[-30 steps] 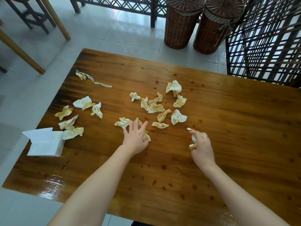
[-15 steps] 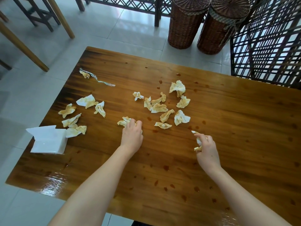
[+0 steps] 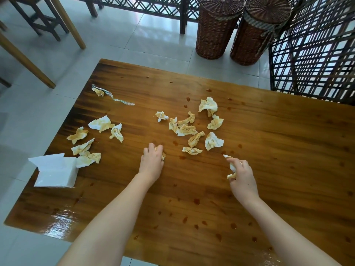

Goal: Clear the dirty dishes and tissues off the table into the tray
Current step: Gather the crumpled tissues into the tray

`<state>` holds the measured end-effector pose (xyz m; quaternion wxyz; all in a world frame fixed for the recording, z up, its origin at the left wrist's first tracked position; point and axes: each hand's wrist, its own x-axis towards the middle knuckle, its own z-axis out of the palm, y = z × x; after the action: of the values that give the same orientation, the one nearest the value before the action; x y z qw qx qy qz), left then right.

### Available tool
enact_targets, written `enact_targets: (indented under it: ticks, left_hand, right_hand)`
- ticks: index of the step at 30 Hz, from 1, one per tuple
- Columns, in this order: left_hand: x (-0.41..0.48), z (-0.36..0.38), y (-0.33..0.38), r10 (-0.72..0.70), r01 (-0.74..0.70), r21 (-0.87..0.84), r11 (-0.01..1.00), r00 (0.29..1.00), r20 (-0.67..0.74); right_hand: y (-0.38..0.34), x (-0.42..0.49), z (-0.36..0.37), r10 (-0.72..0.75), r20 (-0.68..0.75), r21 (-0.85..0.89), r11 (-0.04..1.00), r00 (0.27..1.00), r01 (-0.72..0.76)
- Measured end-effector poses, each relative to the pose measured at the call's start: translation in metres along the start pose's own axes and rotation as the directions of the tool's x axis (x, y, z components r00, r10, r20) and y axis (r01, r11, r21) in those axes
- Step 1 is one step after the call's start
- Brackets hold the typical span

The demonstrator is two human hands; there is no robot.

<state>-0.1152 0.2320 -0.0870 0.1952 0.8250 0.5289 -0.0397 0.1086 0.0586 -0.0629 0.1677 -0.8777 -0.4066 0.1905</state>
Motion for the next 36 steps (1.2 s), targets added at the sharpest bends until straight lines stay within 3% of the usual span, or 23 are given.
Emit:
enact_targets:
  ticks: [11, 17, 28, 36]
  left_hand:
    - [-0.028, -0.004, 0.064, 0.135, -0.135, -0.031, 0.99, 0.991, -0.005]
    - [-0.052, 0.0, 0.121, 0.295, -0.295, 0.022, 0.955, 0.956, 0.001]
    - [-0.143, 0.067, 0.267, 0.57, -0.579, 0.086, 0.811, 0.815, 0.107]
    - [-0.21, 0.11, 0.368, 0.673, -0.677, -0.015, 0.736, 0.729, 0.122]
  right_hand:
    - [0.038, -0.034, -0.024, 0.078, -0.102, 0.024, 0.997, 0.992, -0.076]
    - [0.088, -0.072, -0.045, 0.151, -0.157, 0.068, 0.987, 0.976, -0.142]
    - [0.224, -0.188, -0.101, 0.313, -0.267, 0.121, 0.949, 0.911, -0.291]
    - [0.322, -0.256, -0.145, 0.355, -0.257, 0.176, 0.932, 0.899, -0.317]
